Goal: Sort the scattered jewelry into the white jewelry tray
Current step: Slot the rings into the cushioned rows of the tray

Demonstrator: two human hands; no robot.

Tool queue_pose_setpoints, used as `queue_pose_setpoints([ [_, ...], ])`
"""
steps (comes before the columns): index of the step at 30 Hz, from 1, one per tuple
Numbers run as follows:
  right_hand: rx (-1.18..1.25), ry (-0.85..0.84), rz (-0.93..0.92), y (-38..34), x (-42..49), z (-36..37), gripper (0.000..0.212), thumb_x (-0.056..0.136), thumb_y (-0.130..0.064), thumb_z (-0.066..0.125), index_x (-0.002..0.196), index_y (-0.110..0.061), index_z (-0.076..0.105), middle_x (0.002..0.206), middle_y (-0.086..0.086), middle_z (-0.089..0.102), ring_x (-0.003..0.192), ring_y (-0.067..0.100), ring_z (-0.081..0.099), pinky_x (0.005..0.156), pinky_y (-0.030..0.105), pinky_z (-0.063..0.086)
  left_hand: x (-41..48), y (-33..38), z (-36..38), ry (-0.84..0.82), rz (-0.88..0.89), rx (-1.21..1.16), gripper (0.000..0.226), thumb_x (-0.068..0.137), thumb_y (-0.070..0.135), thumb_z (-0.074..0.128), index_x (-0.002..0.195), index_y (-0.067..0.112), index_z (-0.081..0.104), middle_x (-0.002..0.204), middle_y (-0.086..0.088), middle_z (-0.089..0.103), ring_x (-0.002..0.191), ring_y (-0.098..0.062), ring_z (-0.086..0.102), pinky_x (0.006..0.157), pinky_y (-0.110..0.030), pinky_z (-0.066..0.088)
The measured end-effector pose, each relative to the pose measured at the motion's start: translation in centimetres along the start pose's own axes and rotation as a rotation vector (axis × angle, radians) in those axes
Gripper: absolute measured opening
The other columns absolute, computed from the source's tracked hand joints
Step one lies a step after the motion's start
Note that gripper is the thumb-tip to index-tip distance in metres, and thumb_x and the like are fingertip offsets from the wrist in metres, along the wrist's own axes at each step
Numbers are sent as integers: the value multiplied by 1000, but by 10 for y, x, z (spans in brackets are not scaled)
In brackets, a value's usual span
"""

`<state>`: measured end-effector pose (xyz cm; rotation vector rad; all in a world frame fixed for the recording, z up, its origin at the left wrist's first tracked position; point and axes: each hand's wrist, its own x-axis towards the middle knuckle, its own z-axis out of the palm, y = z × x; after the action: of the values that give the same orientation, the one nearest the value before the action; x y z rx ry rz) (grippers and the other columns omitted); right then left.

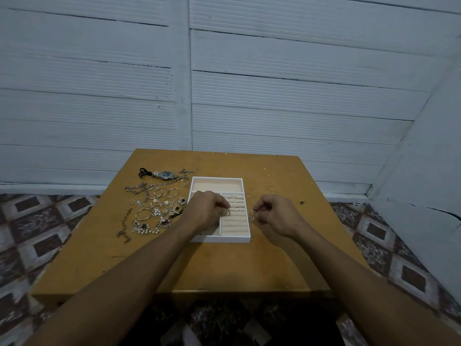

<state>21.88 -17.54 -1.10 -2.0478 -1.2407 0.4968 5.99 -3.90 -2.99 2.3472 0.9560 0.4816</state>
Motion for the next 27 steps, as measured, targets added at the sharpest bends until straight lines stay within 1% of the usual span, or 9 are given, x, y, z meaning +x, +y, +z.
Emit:
queue_pose_setpoints([
  [3,4,-2,6,0,-1,1,12,86,0,63,85,-12,67,76,5,68,66,15,67,61,22,55,-1,-1,0,8,15,8,13,84,17,71,95,20,78,105,-1,73,94,-14,63,77,-20,42],
  [6,-2,8,5,-1,-1,1,14,85,0,63,83,-13,66,74,5,68,66,15,67,64,26,56,2,0,0,2,17,30,12,83,17,72,93,20,79,105,-1,72,95,-16,62,76,-21,41],
  [11,-15,12,-11,-2,-1,0,14,86,-1,64,84,-14,66,75,2,67,67,13,66,65,25,56,8,4,-4,-62,68,133,14,82,20,74,95,22,77,103,0,73,93,-16,64,79,-26,49],
  [13,-17,9,-14,-2,-1,1,15,86,-1,64,84,-16,66,76,2,67,68,14,67,66,27,57,9,8,-6,-93,110,202,15,82,18,73,96,21,77,102,-1,73,93,-18,64,81,-29,52],
  [17,-26,8,-15,-1,-2,2,15,85,-2,65,83,-17,66,76,3,68,70,17,68,71,34,59,11,11,-6,-150,171,322,14,85,18,70,97,21,77,101,-2,73,94,-20,64,77,-27,49],
  [20,-29,7,-20,-1,-2,0,13,87,-2,64,85,-15,66,78,2,67,72,16,67,71,32,59,12,13,-6,-140,183,345,15,86,19,68,97,23,77,99,-4,69,93,-23,63,78,-29,51],
  [23,-17,11,-23,0,-2,0,13,87,-2,64,86,-15,66,78,2,67,73,17,67,72,32,59,13,17,-6,-134,192,382,15,85,20,69,97,25,77,98,-4,68,96,-22,60,75,-26,47],
  [27,-2,25,-19,-2,1,2,12,85,-1,65,83,-13,67,75,3,68,69,18,67,71,34,59,16,15,-6,-131,187,391,15,85,23,69,96,28,76,97,-2,69,98,-21,59,71,-26,43],
])
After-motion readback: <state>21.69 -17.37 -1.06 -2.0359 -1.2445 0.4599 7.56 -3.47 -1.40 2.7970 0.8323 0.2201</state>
